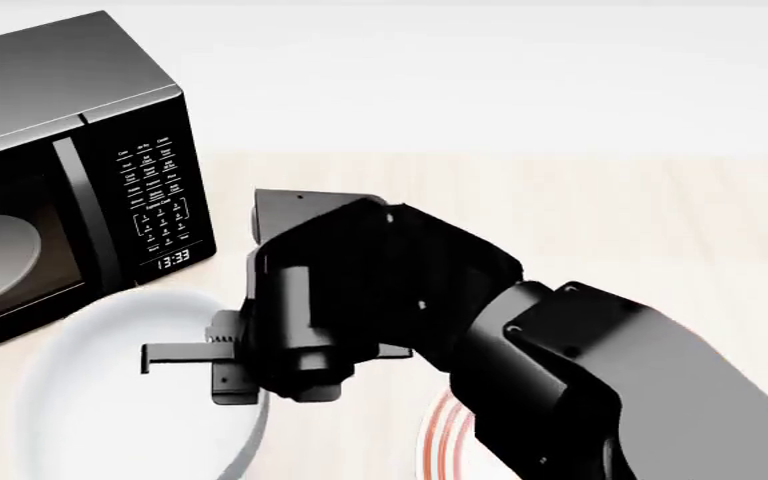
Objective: Put the white bowl to the right of the plate.
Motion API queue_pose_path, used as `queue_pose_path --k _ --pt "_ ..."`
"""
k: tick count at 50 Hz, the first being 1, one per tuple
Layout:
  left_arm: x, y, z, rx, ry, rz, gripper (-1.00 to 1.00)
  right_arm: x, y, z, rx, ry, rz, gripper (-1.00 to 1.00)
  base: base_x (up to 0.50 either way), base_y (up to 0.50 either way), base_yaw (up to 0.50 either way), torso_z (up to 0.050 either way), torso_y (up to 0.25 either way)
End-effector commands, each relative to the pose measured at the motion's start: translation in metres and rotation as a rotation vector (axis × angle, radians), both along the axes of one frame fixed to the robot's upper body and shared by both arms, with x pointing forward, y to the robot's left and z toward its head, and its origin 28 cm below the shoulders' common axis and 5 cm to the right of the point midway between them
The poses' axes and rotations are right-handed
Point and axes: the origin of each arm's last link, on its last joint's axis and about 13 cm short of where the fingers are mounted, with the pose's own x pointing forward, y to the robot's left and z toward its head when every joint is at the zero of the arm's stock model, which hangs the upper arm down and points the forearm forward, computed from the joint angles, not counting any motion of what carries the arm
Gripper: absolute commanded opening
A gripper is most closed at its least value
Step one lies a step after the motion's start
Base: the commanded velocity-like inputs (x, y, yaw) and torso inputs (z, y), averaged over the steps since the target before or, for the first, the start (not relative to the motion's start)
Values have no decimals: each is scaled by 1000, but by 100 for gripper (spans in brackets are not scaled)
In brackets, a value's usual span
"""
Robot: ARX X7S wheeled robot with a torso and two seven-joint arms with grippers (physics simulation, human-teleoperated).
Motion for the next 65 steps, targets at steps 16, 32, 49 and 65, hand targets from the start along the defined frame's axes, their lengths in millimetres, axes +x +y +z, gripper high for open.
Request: queue_pose_path --k 16,32,49,65 --pt "2 -1 -1 1 8 6 100 3 -42 56 74 -53 -242 -100 0 0 0 0 0" --pt "4 -1 -2 3 14 9 100 25 -80 68 118 -36 -457 -100 0 0 0 0 1" --pt "7 -2 -3 9 20 11 100 45 -131 66 219 10 -582 -100 0 0 0 0 0" --pt "8 -3 -4 15 27 12 100 50 -181 50 281 86 -808 -100 0 0 0 0 1"
